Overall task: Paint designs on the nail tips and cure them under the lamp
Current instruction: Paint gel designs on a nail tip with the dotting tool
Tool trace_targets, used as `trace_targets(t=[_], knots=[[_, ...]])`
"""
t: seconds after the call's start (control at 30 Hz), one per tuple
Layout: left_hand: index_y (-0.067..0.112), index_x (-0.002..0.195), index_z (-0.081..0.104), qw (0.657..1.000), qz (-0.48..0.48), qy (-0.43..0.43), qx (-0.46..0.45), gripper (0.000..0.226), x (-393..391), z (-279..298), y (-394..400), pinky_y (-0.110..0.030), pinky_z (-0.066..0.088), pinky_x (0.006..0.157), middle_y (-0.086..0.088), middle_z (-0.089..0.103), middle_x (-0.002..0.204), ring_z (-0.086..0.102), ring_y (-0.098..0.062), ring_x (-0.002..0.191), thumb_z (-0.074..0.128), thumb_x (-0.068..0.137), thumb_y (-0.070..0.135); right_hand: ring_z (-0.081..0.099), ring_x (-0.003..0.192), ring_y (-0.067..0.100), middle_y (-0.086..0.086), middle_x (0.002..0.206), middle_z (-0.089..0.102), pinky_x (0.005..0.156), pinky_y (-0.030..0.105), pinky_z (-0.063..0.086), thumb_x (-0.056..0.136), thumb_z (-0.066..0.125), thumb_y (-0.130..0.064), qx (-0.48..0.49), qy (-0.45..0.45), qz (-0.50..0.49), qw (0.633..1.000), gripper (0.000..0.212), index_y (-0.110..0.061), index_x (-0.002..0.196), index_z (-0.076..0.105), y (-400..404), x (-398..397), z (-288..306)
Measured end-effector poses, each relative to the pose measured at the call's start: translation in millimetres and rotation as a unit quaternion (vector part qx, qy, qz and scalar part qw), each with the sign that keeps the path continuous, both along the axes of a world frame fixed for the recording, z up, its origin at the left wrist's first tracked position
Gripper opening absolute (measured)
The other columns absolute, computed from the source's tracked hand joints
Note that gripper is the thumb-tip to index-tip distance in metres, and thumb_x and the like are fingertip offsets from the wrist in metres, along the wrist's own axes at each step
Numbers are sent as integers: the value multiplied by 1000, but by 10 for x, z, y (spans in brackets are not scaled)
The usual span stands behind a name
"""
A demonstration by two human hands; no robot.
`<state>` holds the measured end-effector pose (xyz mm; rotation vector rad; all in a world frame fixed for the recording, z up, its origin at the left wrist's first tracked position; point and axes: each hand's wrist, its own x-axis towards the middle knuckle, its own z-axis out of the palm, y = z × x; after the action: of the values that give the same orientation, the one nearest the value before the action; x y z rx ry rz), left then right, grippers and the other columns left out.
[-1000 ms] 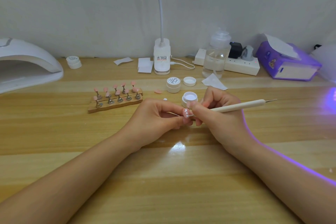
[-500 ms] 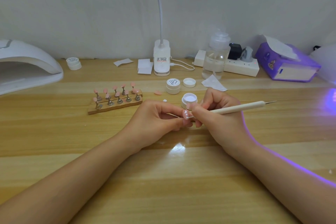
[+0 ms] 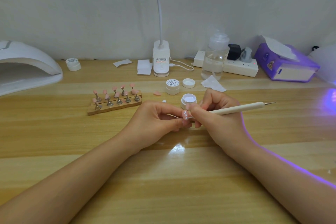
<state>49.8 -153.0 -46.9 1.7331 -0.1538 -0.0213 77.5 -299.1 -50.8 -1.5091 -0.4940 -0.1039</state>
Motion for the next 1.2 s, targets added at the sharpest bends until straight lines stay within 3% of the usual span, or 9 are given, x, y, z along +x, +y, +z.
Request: trace_targets(t=[0.2,0.4,0.53,0.63,0.77,1.0,1.1,1.2], knots=[[21,71,75,1000,1,0,0,23,15,-26,16,-14,52,65,-3,73,74,65,-8,69,71,73,-1,50,41,3,-2,40,52,47,17,45,64,62,-7,2,4,-1,1000,31,-21,44,44,1,-12,11],[21,73,74,1000,3,-6,2,22,23,-29,12,-12,50,61,1,73,71,63,-2,62,71,73,-1,50,40,3,-1,40,52,46,15,44,73,62,11,2,-2,-8,1000,46,-19,45,42,-7,3,-12],[22,71,75,1000,2,-11,0,22,26,-35,13,-13,50,61,0,73,72,63,-3,63,72,73,0,50,40,3,-3,39,52,47,15,45,70,64,7,6,-5,-13,1000,42,-18,46,41,-9,-3,-15],[17,74,74,1000,-2,-11,-8,19,31,-51,18,-14,52,64,-4,73,76,66,-9,70,71,74,-1,51,41,3,-4,40,51,49,16,46,67,64,-1,15,-2,-10,1000,38,-22,43,43,-5,-6,1],[14,78,74,999,-12,-25,-15,13,33,-66,21,-21,52,69,-6,73,79,69,-23,83,71,74,2,52,40,3,-5,41,52,49,16,46,80,63,3,27,-11,-30,999,41,-16,51,41,-15,-12,-6],[9,76,72,990,16,-138,-38,9,27,-52,31,-18,53,64,5,72,80,69,-7,76,69,69,13,48,40,5,-1,43,48,45,15,42,72,62,-33,95,-24,-114,989,33,-12,56,42,-23,-45,70],[19,75,74,977,85,-196,23,9,67,-35,96,-34,58,69,2,69,85,66,-12,86,68,69,23,46,40,4,-2,42,49,45,15,40,78,60,-32,94,-21,-130,987,33,-14,56,42,-42,-19,61],[25,73,70,970,109,-209,62,9,101,-41,159,-25,56,69,9,70,81,66,-6,83,69,73,16,45,40,5,-3,42,49,45,15,40,84,59,-24,92,-30,-132,987,33,-17,56,43,-53,8,32]])
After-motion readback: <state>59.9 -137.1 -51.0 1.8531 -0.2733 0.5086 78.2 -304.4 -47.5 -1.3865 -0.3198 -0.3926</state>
